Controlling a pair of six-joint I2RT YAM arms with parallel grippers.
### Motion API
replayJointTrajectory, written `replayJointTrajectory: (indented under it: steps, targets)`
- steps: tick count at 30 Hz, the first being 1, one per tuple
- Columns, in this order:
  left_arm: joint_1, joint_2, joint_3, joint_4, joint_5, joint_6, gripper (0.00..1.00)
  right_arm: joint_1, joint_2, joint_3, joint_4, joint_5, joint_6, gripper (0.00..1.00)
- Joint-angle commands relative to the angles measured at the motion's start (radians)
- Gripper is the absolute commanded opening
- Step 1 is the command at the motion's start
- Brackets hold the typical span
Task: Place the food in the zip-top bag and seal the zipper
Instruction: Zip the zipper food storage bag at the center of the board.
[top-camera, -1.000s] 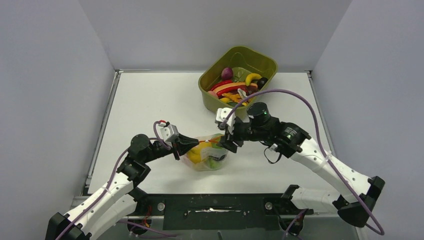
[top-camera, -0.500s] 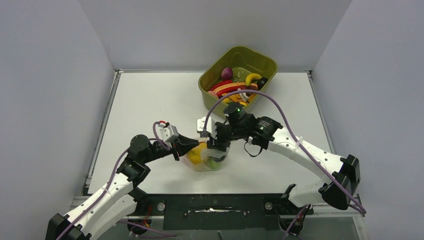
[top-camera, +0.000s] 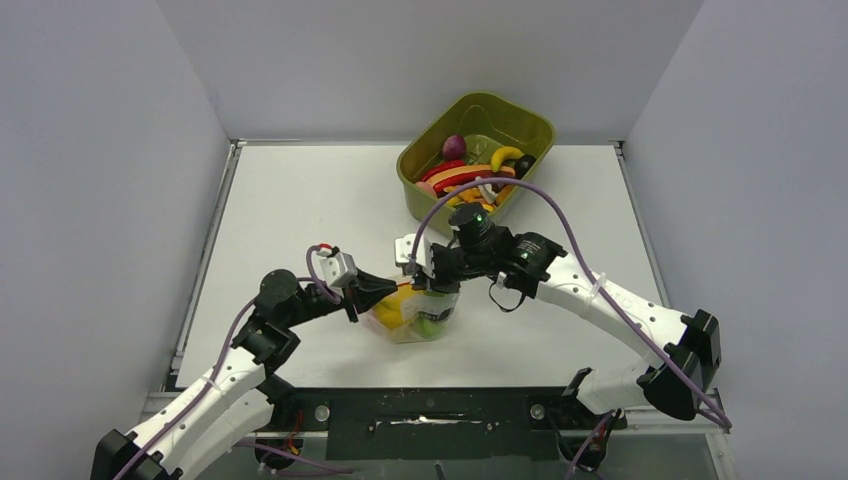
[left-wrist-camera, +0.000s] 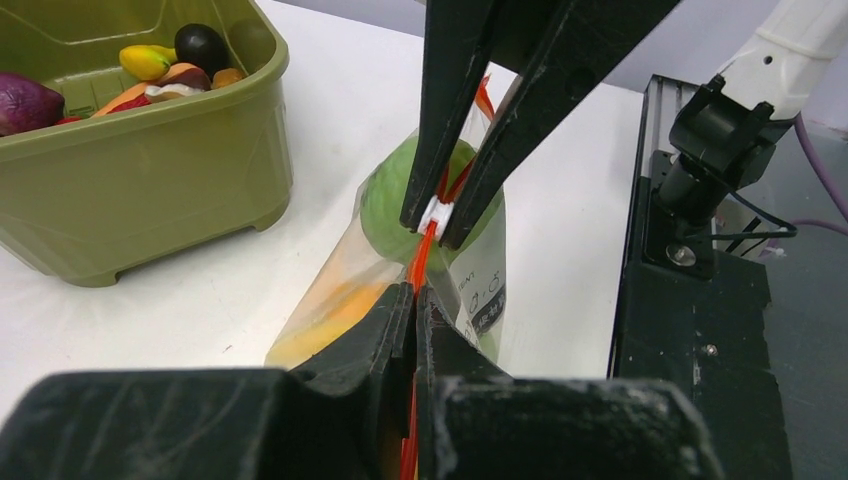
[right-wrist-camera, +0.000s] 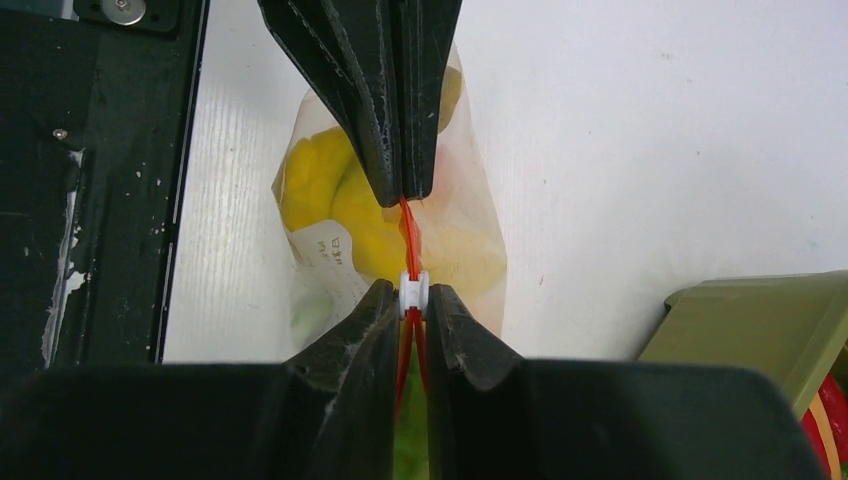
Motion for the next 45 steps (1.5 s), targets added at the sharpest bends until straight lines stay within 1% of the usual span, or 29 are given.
replayJointTrajectory:
  steps: [1, 4, 7, 10, 13, 21, 24, 25, 26, 27, 30, 32, 37, 42, 44, 45]
  targets:
    - [0.011, -0.044, 0.062, -0.058, -0.014, 0.064, 0.00, -0.056, -0.076, -0.015, 0.051, -0.040, -0.010, 0.00]
    - [0.031, -0.047, 0.065, -0.098, -0.006, 0.070, 0.00, -0.111, -0.114, -0.046, 0.021, -0.074, -0.021, 0.00]
    - [0.050, -0.048, 0.048, -0.074, 0.020, 0.055, 0.00, -0.141, -0.136, -0.060, -0.041, -0.117, -0.052, 0.00]
    - [0.063, -0.051, 0.033, -0.042, 0.033, 0.037, 0.00, -0.151, -0.153, -0.062, -0.107, -0.112, -0.069, 0.00]
    - [0.070, -0.044, 0.036, -0.044, 0.043, 0.039, 0.00, -0.162, -0.176, -0.063, -0.146, -0.089, -0.071, 0.00]
    - [0.088, -0.044, 0.025, -0.059, 0.056, 0.048, 0.00, -0.225, -0.249, -0.075, -0.213, -0.072, -0.071, 0.00]
    - [0.090, -0.026, 0.030, -0.011, 0.149, 0.050, 0.00, -0.226, -0.235, -0.068, -0.192, -0.140, -0.066, 0.00]
    - [0.089, -0.013, 0.038, 0.007, 0.180, 0.052, 0.11, -0.221, -0.223, -0.058, -0.186, -0.174, -0.065, 0.00]
    - [0.088, 0.001, 0.052, 0.017, 0.210, 0.053, 0.24, -0.217, -0.210, -0.049, -0.180, -0.206, -0.065, 0.00]
    - [0.087, 0.020, 0.065, 0.033, 0.233, 0.048, 0.32, -0.211, -0.197, -0.038, -0.170, -0.216, -0.062, 0.00]
    - [0.078, 0.071, 0.112, 0.055, 0.281, 0.052, 0.40, -0.189, -0.179, -0.021, -0.126, -0.224, -0.056, 0.00]
    - [0.066, 0.103, 0.132, 0.056, 0.285, 0.070, 0.48, -0.176, -0.163, -0.004, -0.120, -0.227, -0.060, 0.00]
    - [0.023, 0.182, 0.179, 0.027, 0.318, 0.122, 0.51, -0.158, -0.123, 0.020, -0.109, -0.223, -0.061, 0.00]
    - [-0.037, 0.233, 0.192, 0.006, 0.284, 0.167, 0.51, -0.149, -0.110, 0.022, -0.062, -0.210, -0.024, 0.00]
    - [-0.063, 0.245, 0.193, 0.005, 0.249, 0.188, 0.48, -0.145, -0.109, 0.024, -0.056, -0.211, -0.019, 0.00]
    - [-0.069, 0.254, 0.195, 0.002, 0.236, 0.199, 0.44, -0.144, -0.109, 0.024, -0.053, -0.210, -0.017, 0.00]
